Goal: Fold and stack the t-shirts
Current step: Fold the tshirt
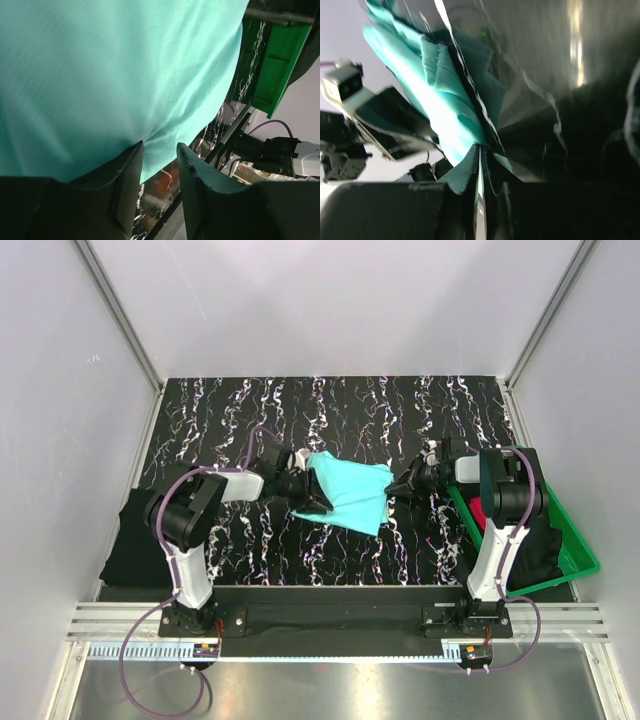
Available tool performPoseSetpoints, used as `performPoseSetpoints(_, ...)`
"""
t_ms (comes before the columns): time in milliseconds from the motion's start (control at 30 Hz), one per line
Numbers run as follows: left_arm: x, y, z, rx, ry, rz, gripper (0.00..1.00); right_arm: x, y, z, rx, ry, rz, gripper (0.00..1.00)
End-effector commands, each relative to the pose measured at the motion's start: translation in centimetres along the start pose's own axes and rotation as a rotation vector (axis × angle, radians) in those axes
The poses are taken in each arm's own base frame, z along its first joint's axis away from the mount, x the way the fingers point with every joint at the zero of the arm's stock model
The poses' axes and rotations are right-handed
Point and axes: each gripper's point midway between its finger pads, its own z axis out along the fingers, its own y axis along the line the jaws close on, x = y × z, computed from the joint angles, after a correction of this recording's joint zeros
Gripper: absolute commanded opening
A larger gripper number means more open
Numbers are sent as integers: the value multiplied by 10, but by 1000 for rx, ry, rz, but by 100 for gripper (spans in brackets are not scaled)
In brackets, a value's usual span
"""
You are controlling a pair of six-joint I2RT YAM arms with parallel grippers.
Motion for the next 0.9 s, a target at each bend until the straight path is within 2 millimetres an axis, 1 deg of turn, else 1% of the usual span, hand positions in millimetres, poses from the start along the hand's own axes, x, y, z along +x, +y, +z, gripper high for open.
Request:
performPoseSetpoints(0,24,-12,14,11,42,-4,40,-25,7,2,43,-30,-36,11)
performPoseSetpoints(33,26,-16,15,16,47,0,40,-33,8,0,77,-48,-43,11)
performPoseSetpoints(67,25,-22,16,23,43,9,40,-39,13,-4,96,-59,-74,11)
performPoseSetpoints(100,26,-27,17,27,42,14,40,-48,25,-10,107,-70,-88,11)
performPoseSetpoints(133,23,-34,14,37,27,17,40,-52,31,-14,122,-85,-107,12)
performPoseSetpoints(167,21,-39,11,44,16,19,40,-57,42,-22,125,-105,-150,12)
performPoseSetpoints(200,18,-43,8,46,5,20,41,-58,51,-29,144,-108,-157,13)
performPoseSetpoints(233,11,-54,-2,52,-35,53,42,-61,53,-36,177,-129,-171,13)
performPoseSetpoints(267,8,-57,-7,45,-55,67,42,-61,63,-47,187,-149,-216,14)
performPoseSetpoints(300,6,-57,-16,27,-69,68,43,-57,66,-54,209,-145,-216,15)
performPoseSetpoints(333,-1,-65,-30,25,-114,110,44,-54,69,-59,230,-156,-233,16)
performPoseSetpoints(367,-3,-66,-41,15,-137,118,44,-49,81,-70,231,-176,-278,17)
performPoseSetpoints(400,-7,-60,-54,-6,-163,102,45,-38,80,-73,253,-161,-280,18)
performPoseSetpoints(433,-10,-59,-64,-13,-190,112,45,-33,82,-78,277,-174,-303,18)
performPoseSetpoints(467,-12,-63,-83,-13,-245,131,46,-20,99,-83,271,-184,-369,19)
performPoseSetpoints(500,-16,-53,-97,-38,-273,107,47,-7,97,-85,293,-170,-382,21)
performPoseSetpoints(533,-16,-50,-106,-51,-299,121,48,-2,100,-88,318,-186,-414,23)
performPoseSetpoints(567,-12,-44,-112,-58,-306,119,49,17,118,-89,312,-186,-496,26)
performPoseSetpoints(600,-12,-44,-122,-52,-325,130,50,29,120,-91,330,-178,-522,34)
performPoseSetpoints(633,-9,-44,-124,-42,-316,135,50,37,125,-94,358,-194,-571,42)
performPoseSetpoints(667,-4,-41,-123,-45,-306,130,49,58,142,-94,345,-190,-667,46)
performPoseSetpoints(700,-2,-41,-125,-47,-308,133,49,69,150,-96,352,-192,-714,50)
performPoseSetpoints(733,-2,-39,-126,-51,-312,124,49,74,155,-100,379,-225,-759,56)
performPoseSetpoints(767,-1,-35,-127,-61,-321,114,49,84,170,-109,359,-259,-830,57)
performPoseSetpoints(800,-3,-35,-131,-62,-338,104,49,103,182,-106,342,-252,-908,60)
performPoseSetpoints(833,-4,-38,-135,-56,-354,108,49,103,185,-113,375,-303,-948,71)
performPoseSetpoints(867,-4,-38,-138,-57,-359,107,49,111,194,-123,360,-337,-1004,76)
